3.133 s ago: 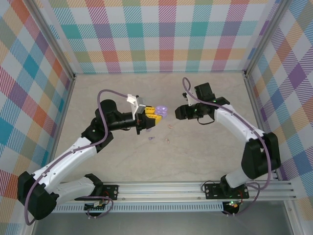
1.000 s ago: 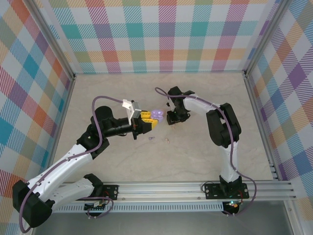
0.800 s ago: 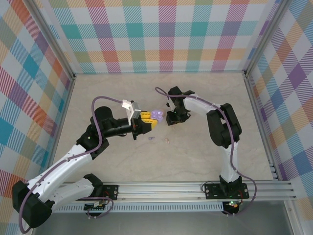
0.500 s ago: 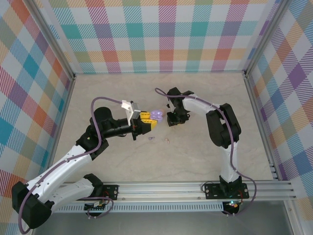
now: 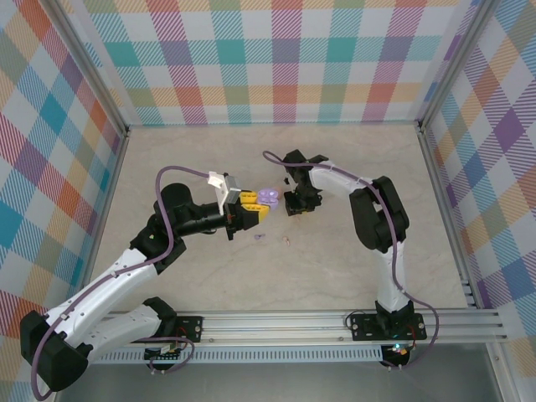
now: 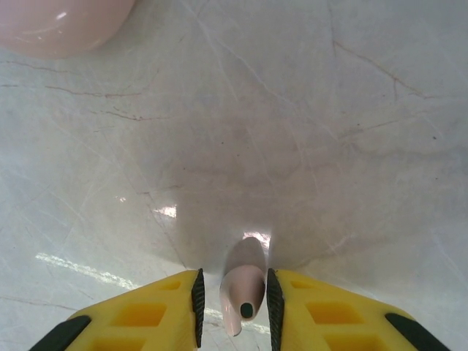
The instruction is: Insert wireless bluetooth earbuds into charging case
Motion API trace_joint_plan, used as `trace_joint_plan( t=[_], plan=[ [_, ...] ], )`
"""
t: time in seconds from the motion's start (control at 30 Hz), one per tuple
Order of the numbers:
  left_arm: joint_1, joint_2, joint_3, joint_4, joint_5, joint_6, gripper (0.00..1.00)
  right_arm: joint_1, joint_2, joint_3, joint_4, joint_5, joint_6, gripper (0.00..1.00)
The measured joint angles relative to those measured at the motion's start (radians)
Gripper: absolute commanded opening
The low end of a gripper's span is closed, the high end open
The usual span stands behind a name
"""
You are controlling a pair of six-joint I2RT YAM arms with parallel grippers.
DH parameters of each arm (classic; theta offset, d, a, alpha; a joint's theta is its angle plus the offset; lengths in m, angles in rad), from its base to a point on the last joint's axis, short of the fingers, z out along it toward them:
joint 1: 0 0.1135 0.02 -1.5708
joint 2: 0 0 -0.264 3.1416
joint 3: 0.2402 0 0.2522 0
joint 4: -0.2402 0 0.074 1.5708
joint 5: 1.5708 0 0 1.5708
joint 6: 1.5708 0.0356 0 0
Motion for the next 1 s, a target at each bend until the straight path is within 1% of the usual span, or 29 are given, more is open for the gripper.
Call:
trace_joint_plan(
  t=[0.67,0.8,1.0],
  plan=[
    [-0.001,0.000,0.000,0.000,-0.001,0.000,0.13,0.013,0.022,0.016,-0.033,0.039,0.006,0.28],
    [-0.001,0.000,0.000,0.000,-0.001,0.000,0.13,0.014,0.024,0.018,-0.033,0.042,0.006,0.27],
    [-0.001,0.000,0.000,0.000,-0.001,0.000,0.13,0.014,0.026,0.021,-0.036,0.049,0.011,0.22]
  ],
)
